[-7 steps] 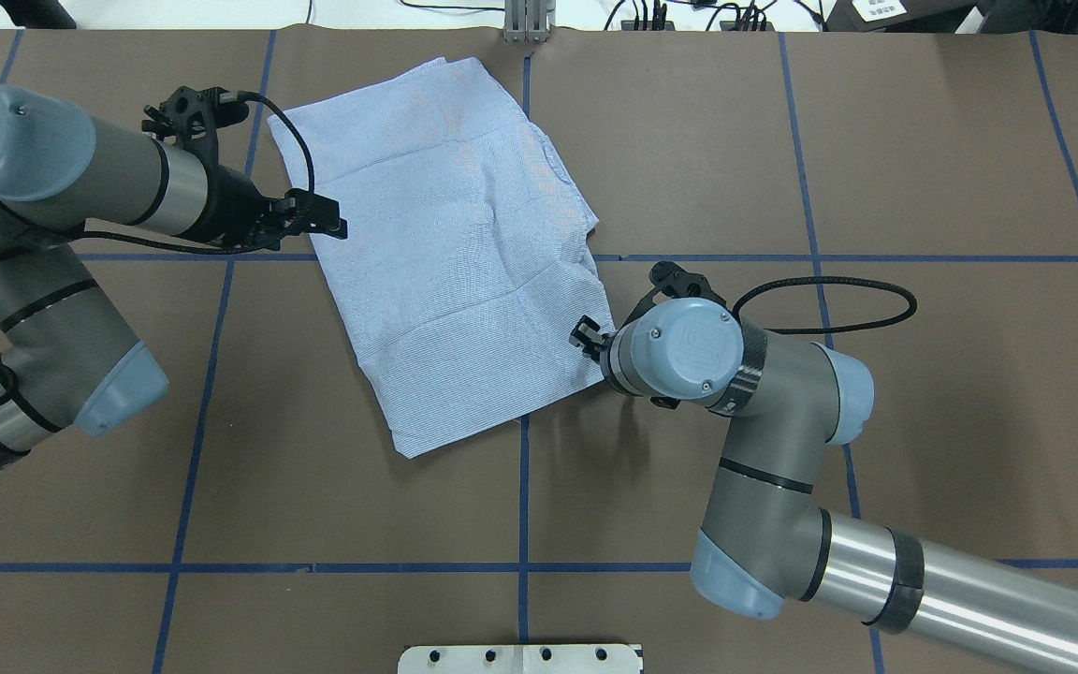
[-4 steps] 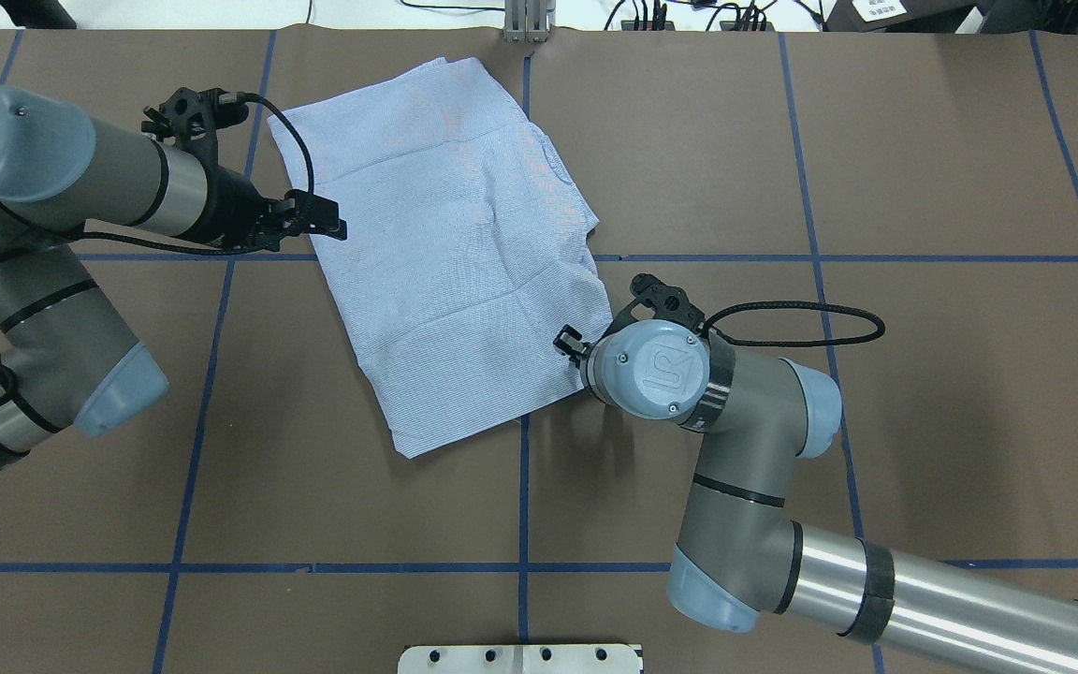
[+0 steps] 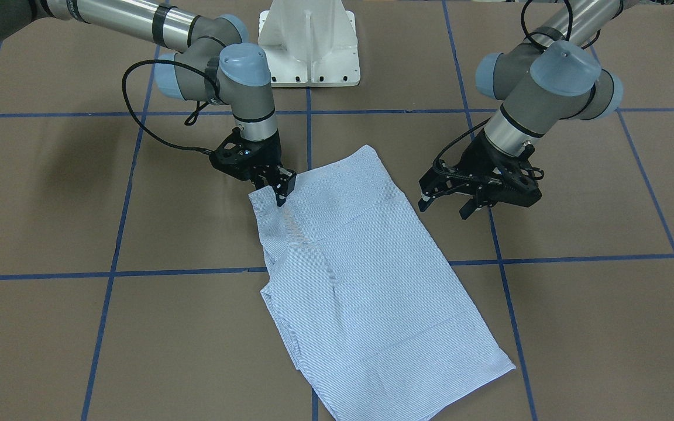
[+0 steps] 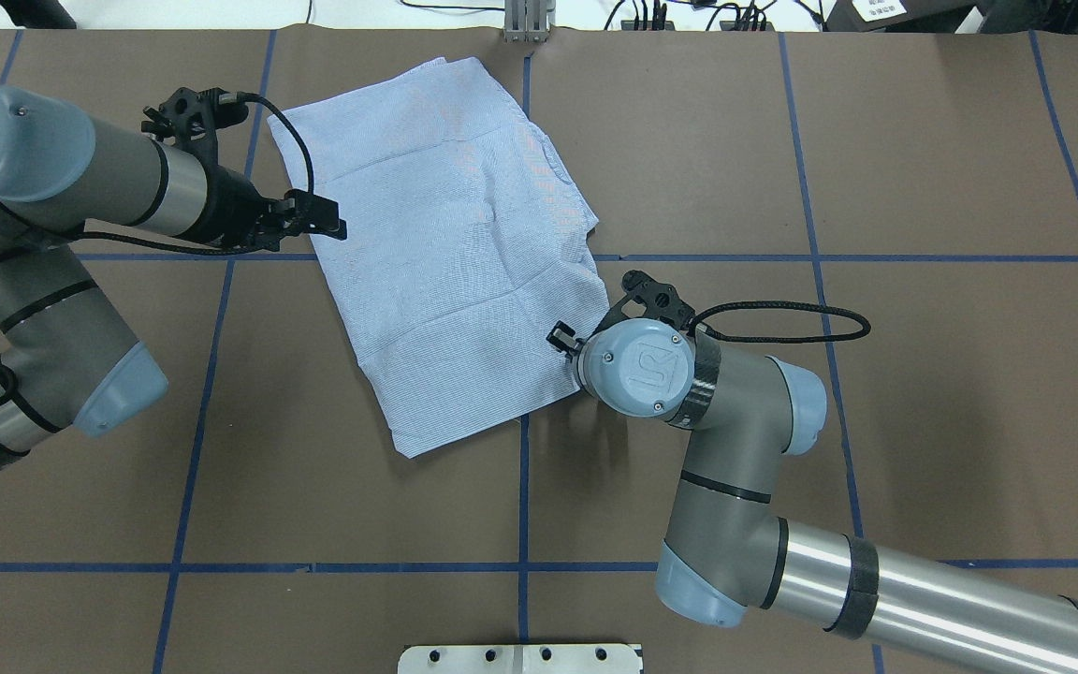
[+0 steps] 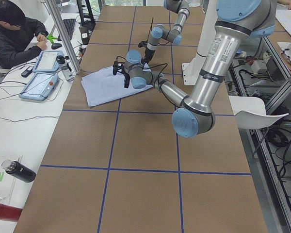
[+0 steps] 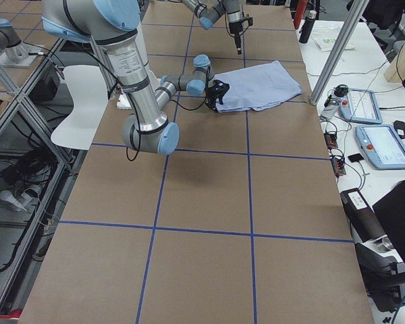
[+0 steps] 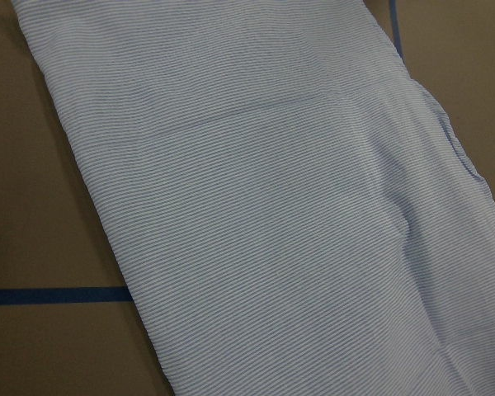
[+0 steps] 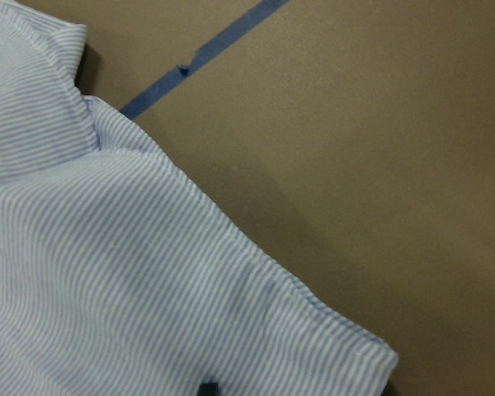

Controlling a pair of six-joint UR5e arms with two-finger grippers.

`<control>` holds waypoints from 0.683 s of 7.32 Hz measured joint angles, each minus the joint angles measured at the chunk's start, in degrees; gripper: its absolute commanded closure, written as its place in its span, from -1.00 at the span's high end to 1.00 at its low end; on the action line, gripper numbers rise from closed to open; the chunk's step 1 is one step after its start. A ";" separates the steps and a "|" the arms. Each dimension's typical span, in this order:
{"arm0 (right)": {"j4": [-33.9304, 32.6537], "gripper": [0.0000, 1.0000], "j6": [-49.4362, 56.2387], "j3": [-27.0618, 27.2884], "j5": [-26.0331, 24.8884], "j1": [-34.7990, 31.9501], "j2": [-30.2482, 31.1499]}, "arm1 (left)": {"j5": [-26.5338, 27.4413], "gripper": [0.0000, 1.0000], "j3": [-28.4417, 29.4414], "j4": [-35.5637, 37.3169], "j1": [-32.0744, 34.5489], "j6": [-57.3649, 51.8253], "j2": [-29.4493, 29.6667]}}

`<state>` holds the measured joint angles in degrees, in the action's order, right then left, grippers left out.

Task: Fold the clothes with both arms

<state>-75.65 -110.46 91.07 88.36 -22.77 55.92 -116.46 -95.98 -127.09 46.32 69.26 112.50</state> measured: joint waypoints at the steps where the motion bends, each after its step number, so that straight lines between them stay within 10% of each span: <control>1: -0.06 -1.00 -0.04 0.00 -0.01 -0.01 -0.01 | 0.00 1.00 0.00 0.00 0.00 0.00 0.00; 5: -0.36 -1.00 0.82 0.99 0.11 -0.18 0.09 | 0.00 1.00 -0.01 0.00 -0.04 0.00 -0.01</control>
<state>-76.01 -109.64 92.06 88.46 -22.95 56.00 -116.46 -95.99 -127.09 46.28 69.26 112.49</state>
